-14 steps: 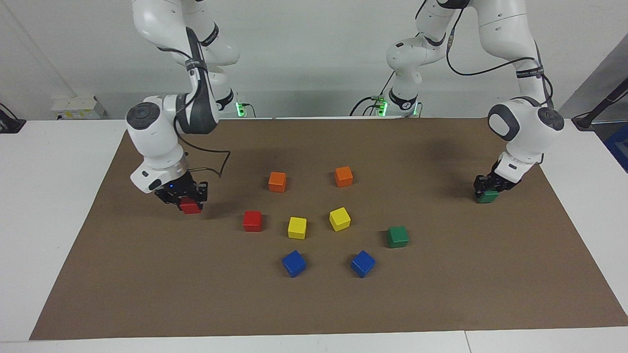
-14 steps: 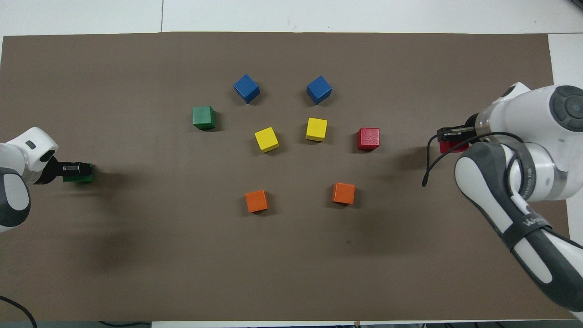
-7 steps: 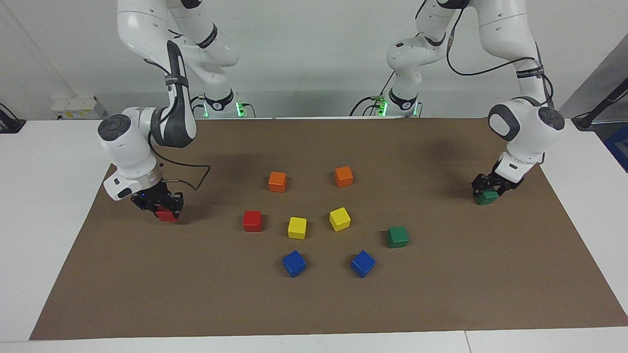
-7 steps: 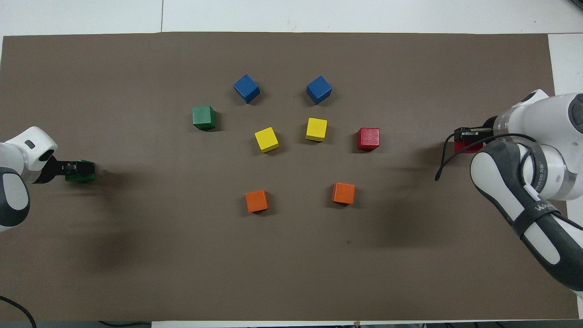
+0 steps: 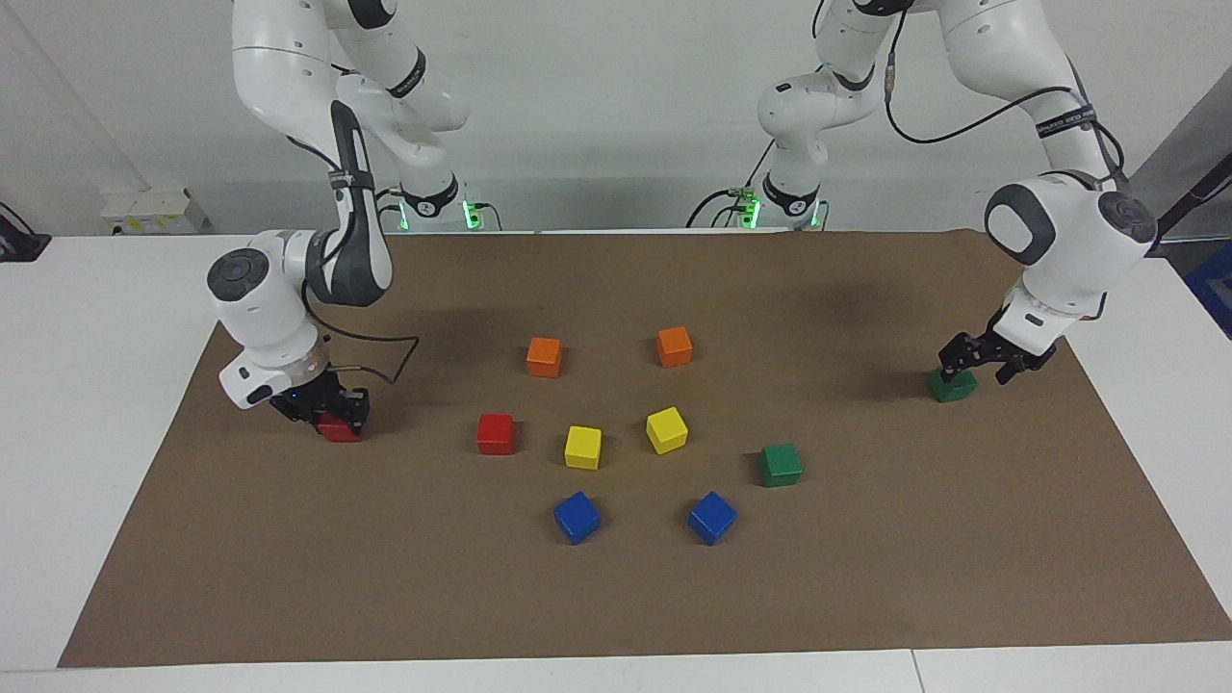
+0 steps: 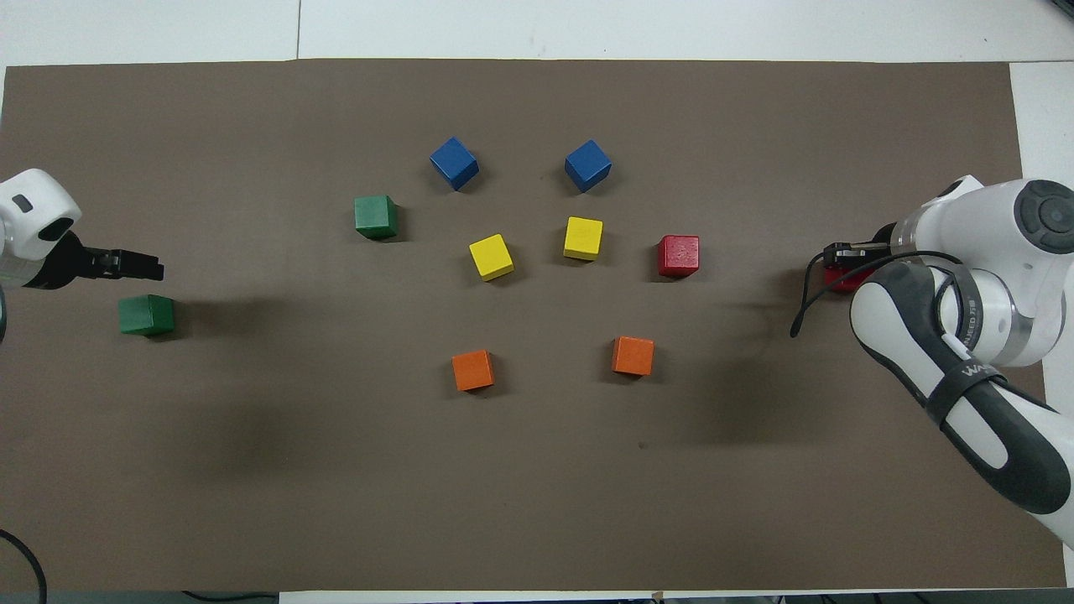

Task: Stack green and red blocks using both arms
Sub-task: 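Grasp another green block with the left gripper while the right gripper places red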

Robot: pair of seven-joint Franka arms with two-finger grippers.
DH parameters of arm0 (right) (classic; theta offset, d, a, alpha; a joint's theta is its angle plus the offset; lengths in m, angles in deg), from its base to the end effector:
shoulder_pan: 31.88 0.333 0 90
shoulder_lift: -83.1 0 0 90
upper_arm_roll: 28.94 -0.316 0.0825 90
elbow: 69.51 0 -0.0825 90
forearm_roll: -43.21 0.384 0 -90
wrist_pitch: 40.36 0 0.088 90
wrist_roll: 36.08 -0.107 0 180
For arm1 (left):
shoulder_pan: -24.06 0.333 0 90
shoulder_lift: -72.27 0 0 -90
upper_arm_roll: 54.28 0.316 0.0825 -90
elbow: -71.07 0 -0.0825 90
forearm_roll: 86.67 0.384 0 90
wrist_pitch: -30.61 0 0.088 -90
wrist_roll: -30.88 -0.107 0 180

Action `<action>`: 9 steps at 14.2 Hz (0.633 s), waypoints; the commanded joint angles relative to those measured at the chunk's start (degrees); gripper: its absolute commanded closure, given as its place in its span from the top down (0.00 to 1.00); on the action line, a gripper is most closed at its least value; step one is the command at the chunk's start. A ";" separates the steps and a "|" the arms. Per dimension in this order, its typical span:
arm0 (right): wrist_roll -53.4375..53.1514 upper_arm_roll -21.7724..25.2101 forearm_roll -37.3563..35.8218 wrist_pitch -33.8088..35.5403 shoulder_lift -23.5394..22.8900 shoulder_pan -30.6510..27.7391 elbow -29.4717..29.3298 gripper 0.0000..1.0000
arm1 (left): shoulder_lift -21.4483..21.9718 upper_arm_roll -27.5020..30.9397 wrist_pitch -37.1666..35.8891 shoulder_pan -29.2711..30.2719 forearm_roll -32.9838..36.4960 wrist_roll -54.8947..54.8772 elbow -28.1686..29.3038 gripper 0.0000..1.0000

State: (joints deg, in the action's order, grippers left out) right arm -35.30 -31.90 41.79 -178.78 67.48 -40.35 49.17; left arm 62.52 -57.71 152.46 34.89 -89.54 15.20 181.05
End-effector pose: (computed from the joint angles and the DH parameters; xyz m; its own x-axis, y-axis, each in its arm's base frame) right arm 0.5896 -0.0578 0.3058 0.9952 -0.0666 0.0722 -0.0671 -0.9977 0.0048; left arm 0.5962 0.0765 0.4082 0.9920 -0.1164 0.0496 -0.1185 -0.9921 0.0418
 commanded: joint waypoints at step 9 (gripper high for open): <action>3.52 -0.46 0.45 -1.60 -0.20 -0.32 1.20 0.00 | -15.37 0.70 -6.02 -22.16 -0.48 23.84 -21.36 1.00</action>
State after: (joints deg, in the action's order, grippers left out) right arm -34.47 -31.93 41.79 -178.82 67.42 -40.33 49.55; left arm 52.86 -58.01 147.02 15.64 -89.60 36.10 165.16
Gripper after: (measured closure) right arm 0.445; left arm 0.000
